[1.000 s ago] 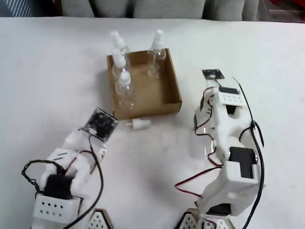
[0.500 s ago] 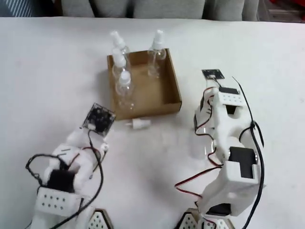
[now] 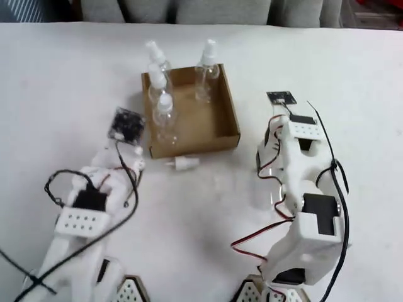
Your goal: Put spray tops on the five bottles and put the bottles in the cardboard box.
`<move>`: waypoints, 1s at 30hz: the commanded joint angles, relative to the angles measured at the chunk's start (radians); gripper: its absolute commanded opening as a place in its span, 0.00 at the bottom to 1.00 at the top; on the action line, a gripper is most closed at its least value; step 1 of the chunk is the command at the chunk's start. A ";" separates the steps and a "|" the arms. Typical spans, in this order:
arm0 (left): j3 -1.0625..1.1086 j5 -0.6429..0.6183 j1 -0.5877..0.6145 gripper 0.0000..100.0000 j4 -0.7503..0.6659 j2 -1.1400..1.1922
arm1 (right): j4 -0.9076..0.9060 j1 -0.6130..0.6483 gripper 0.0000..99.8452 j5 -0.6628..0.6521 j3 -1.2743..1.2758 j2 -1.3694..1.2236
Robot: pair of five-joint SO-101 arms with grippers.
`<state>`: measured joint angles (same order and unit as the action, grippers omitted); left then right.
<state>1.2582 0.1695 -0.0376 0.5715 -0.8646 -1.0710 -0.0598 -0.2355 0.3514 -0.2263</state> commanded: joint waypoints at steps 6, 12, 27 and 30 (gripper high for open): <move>-0.192 -0.075 0.033 0.02 -0.196 0.397 | 0.010 -0.016 0.02 -0.014 0.017 0.010; -0.318 -0.078 0.033 0.02 -0.204 0.641 | 0.012 -0.015 0.02 -0.014 0.017 0.010; -0.365 -0.083 -0.124 0.02 0.120 0.684 | 0.013 -0.015 0.02 -0.014 0.015 0.010; -0.362 -0.083 -0.131 0.02 0.172 0.687 | 0.013 -0.015 0.02 -0.014 0.015 0.010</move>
<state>0.9375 0.0990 -0.1419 0.6605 -0.1465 -1.0679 -0.0598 -0.2355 0.3514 -0.2263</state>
